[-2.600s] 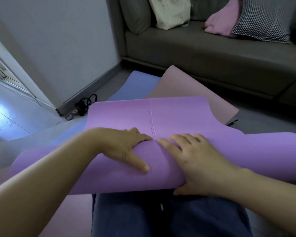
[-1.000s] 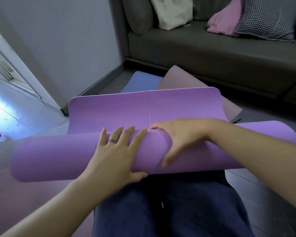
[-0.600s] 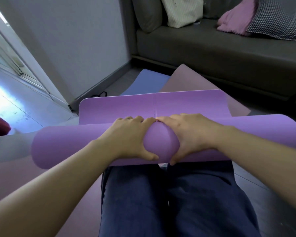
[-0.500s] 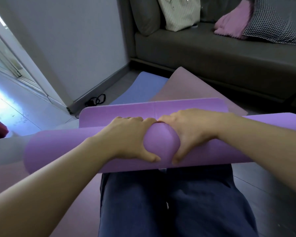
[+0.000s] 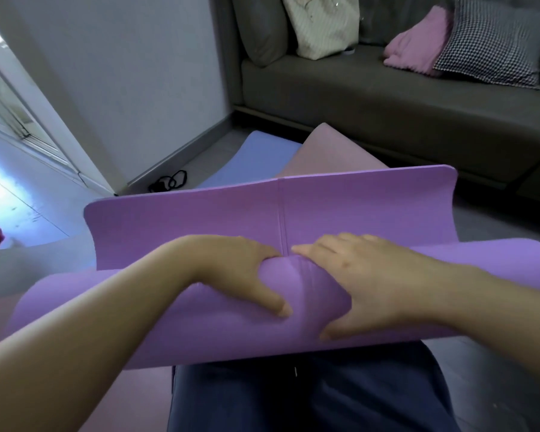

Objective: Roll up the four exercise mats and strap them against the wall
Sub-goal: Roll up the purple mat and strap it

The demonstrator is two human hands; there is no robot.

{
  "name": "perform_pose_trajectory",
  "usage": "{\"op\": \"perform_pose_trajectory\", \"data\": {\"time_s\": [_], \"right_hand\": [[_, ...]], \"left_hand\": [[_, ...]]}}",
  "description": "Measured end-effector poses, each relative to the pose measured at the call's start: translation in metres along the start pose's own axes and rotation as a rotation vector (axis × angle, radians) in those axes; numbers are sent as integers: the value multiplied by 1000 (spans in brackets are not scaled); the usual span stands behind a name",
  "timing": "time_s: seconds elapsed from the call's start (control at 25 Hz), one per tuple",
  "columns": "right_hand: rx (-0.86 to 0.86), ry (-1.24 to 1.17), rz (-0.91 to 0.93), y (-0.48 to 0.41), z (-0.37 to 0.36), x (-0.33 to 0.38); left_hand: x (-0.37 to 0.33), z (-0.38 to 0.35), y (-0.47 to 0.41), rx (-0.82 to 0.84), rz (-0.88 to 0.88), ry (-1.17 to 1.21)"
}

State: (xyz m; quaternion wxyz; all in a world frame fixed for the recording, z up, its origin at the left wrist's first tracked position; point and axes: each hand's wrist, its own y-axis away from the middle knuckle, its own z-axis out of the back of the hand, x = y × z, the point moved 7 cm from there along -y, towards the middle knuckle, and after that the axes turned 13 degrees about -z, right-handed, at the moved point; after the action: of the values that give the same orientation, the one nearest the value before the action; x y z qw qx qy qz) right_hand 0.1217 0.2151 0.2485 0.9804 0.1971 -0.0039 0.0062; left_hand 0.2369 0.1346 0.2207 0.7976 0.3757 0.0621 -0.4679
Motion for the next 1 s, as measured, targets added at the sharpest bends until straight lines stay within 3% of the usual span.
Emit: {"op": "perform_pose_trajectory", "data": {"time_s": [0.12,0.2,0.28,0.44,0.48,0.6,0.68,0.8,1.0], "right_hand": [[-207,164,-44,10,-12,9],[-336,150,-78,5,-15,8],[-271,118,-80,-7,-15,2],[-80,-34,-49,-37,-6,-8],[-19,-77,-46,-46,-4,-10],[57,-153,-21,-57,6,-12],[-82,-92,-15,-52,15,-11],[-436,46,-38,-34,12,-1],[-606,107,-95,-51,-14,-7]], "left_hand": [[5,8,-6,78,38,55],[-1,14,-3,5,9,9],[-6,21,10,-167,32,-123],[-22,-3,29,-458,58,-684],[-22,-8,28,-501,81,-724],[-7,-16,19,-412,201,-633],[2,-9,15,-421,195,-578],[11,8,7,-384,133,-469],[19,30,-15,-189,137,-284]]}}
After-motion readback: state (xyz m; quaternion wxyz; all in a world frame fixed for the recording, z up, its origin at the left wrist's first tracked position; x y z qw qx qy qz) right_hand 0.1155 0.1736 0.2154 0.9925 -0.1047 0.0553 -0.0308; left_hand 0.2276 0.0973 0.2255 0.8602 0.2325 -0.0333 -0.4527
